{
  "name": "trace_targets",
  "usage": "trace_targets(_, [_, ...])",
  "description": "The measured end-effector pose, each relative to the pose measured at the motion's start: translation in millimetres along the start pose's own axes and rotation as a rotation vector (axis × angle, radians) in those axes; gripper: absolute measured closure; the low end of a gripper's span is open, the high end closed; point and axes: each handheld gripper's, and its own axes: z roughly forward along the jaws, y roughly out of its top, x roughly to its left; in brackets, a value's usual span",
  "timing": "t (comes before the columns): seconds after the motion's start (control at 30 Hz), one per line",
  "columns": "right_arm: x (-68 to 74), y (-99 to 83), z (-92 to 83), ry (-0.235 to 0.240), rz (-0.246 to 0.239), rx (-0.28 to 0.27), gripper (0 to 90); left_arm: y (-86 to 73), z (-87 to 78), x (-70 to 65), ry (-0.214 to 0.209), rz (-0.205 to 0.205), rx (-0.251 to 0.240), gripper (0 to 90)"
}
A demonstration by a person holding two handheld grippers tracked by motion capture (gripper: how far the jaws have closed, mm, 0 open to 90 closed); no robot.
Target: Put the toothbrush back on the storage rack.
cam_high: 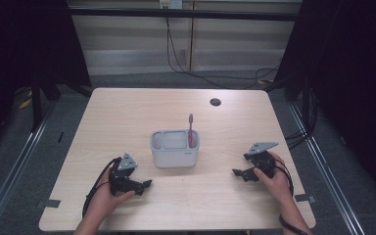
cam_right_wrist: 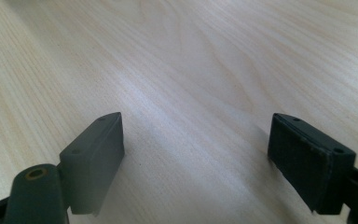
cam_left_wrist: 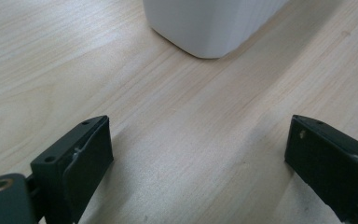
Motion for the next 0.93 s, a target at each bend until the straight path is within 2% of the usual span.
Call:
trace_targets(0.2, [-2.0,-2.5,-0.3,-0.001,0.014,-0.008,15.5,0.0,0.0,-0.1,0.0,0.0,0.0,7.0])
trace_targets(0.43, [-4.5,-10.4,0.0,0.011,0.003,-0.069,14.6,0.0,-0.2,-0.2,0.001,0.001,0.002,7.0])
trace_targets(0.93, [-4.3,-10.6,-0.1,0.007,0.005,-0.069,14.4,-0.1,-0.1,-0.4,-0.001,-0.003,0.002,7.0])
